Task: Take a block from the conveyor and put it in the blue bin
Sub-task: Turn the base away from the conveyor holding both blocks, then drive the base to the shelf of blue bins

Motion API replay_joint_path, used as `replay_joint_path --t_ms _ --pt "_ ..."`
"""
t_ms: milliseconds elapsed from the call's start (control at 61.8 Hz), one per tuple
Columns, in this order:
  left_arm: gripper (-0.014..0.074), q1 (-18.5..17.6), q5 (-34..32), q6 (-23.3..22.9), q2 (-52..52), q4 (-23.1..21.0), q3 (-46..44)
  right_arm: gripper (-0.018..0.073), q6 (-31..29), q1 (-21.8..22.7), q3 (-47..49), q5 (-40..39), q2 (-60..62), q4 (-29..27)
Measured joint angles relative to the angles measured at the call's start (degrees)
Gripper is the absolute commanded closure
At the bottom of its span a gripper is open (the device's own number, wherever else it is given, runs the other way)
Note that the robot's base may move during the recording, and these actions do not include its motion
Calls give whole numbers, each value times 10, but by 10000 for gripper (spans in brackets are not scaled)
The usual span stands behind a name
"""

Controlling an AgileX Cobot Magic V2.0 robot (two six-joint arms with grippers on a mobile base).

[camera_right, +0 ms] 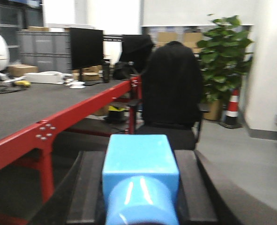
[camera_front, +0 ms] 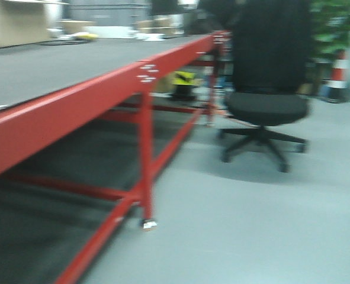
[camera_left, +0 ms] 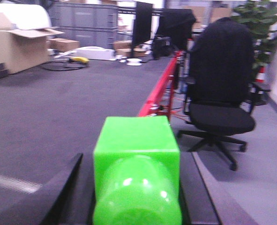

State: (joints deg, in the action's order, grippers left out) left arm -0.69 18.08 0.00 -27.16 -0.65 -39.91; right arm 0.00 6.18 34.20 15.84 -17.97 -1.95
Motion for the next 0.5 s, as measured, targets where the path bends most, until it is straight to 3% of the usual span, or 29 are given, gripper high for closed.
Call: replay_joint_path --t_ms 502 --pt "707 0 0 0 0 0 0 721 0 0 0 0 0 0"
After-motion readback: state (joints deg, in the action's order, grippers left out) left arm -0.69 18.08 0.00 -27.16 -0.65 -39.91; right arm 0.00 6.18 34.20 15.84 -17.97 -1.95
